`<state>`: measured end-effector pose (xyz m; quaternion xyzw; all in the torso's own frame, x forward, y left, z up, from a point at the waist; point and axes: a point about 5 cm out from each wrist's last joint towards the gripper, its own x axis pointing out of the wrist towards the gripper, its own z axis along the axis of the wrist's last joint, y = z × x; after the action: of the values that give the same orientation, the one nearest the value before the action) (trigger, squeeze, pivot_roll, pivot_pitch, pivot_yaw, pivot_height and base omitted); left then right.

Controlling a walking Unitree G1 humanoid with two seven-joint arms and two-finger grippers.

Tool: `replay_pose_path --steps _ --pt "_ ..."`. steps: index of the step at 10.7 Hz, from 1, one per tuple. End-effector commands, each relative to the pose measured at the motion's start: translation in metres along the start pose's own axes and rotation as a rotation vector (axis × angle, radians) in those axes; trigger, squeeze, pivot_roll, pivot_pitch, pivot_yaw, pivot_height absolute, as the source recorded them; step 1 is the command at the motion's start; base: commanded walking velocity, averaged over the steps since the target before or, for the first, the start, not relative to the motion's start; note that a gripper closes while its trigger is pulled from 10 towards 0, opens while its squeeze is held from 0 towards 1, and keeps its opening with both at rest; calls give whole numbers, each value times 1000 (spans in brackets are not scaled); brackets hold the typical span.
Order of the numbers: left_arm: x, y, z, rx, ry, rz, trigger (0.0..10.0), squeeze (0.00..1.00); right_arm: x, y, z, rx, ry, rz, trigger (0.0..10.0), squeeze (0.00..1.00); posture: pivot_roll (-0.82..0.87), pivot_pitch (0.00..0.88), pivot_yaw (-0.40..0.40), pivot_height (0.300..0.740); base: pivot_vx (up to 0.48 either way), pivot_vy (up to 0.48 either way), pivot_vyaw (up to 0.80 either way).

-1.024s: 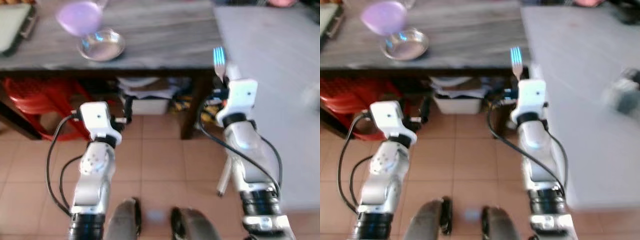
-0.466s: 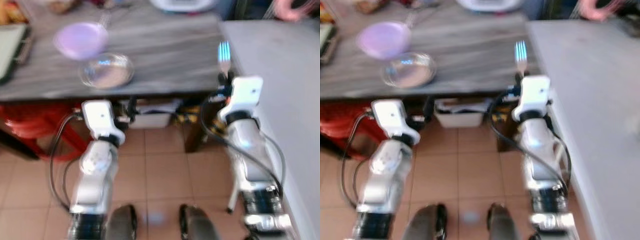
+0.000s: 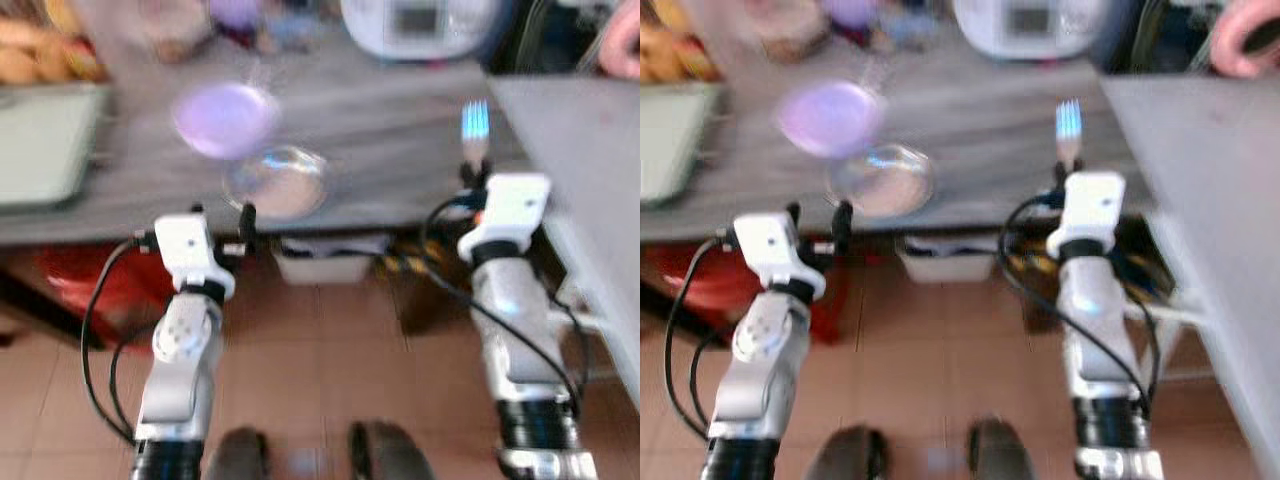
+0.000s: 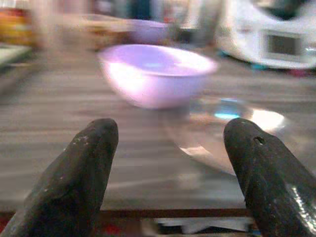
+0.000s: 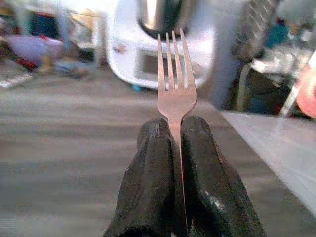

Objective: Setting the table

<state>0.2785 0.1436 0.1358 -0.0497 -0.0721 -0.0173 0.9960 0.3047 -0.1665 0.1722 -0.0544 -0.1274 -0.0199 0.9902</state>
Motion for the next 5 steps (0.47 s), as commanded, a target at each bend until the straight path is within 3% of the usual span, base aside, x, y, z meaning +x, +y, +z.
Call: replay_pose_path --steps 1,5 --pt "-3 5 -2 15 7 26 10000 0 0 1 2 -5 -14 4 10000 0 -10 88 4 740 0 0 0" --pt "-6 22 -2 70 2 64 10000 0 10 -11 -5 95 35 -69 10000 0 -2 87 12 740 0 0 0"
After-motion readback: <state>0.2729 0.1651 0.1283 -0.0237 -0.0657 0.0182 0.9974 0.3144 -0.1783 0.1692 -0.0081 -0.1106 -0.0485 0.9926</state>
